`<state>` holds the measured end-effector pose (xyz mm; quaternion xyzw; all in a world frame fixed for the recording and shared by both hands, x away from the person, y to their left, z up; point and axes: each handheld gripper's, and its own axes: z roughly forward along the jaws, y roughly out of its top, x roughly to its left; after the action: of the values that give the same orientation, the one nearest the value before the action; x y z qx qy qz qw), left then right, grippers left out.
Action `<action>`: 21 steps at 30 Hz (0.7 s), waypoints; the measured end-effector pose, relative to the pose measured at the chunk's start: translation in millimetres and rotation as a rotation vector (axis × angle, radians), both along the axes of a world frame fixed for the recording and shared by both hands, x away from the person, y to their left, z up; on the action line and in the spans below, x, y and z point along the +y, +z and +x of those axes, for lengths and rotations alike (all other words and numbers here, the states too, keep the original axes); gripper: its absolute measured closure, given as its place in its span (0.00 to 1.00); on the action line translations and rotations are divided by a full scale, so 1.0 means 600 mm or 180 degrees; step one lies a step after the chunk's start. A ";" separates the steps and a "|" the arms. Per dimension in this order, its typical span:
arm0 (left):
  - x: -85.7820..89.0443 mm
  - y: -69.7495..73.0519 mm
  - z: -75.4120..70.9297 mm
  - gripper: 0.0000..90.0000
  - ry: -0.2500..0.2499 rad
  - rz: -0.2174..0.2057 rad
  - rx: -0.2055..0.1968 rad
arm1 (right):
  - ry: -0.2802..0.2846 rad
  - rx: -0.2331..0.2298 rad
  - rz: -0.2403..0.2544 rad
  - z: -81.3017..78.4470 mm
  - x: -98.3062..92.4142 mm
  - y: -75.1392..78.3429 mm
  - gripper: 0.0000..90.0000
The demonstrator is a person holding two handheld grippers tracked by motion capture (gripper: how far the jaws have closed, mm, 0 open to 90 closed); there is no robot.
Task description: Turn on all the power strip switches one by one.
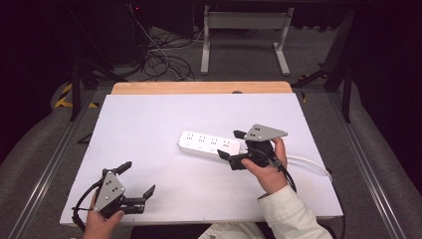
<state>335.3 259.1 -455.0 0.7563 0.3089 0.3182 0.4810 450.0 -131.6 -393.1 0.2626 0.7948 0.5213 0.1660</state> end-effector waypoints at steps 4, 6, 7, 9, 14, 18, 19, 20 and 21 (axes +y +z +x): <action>-0.001 0.000 -0.001 0.04 -0.0006 -0.0005 -0.0002 | -0.0068 -0.0059 0.0103 -0.010 -0.024 -0.005 0.14; 0.000 0.000 0.000 0.04 -0.0005 -0.0011 0.0001 | -0.0065 -0.0072 0.0097 -0.015 -0.034 -0.010 0.12; 0.000 0.000 0.000 0.04 -0.0007 -0.0014 0.0002 | -0.0061 -0.0078 0.0077 -0.017 -0.040 -0.014 0.11; 0.000 0.000 -0.001 0.04 -0.0017 -0.0019 0.0002 | -0.0074 -0.0065 0.0045 -0.020 -0.050 -0.022 0.11; 0.001 0.002 -0.001 0.03 -0.0051 -0.0016 0.0001 | -0.0068 -0.0074 0.0019 -0.022 -0.074 -0.043 0.10; 0.002 0.002 -0.001 0.03 -0.0062 -0.0025 0.0010 | -0.0107 -0.0081 0.0027 -0.028 -0.092 -0.060 0.10; 0.002 0.002 -0.001 0.03 -0.0060 -0.0023 0.0005 | -0.0113 -0.0088 0.0025 -0.030 -0.096 -0.065 0.10; 0.001 0.002 -0.001 0.03 -0.0065 -0.0023 0.0009 | -0.0117 -0.0089 0.0028 -0.032 -0.100 -0.070 0.10; 0.001 0.002 -0.002 0.03 -0.0070 -0.0029 0.0016 | -0.0104 -0.0077 0.0060 -0.033 -0.103 -0.076 0.10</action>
<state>334.3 259.9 -453.8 0.7582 0.3031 0.3095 0.4872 430.1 -193.5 -438.6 0.2707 0.7834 0.5291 0.1817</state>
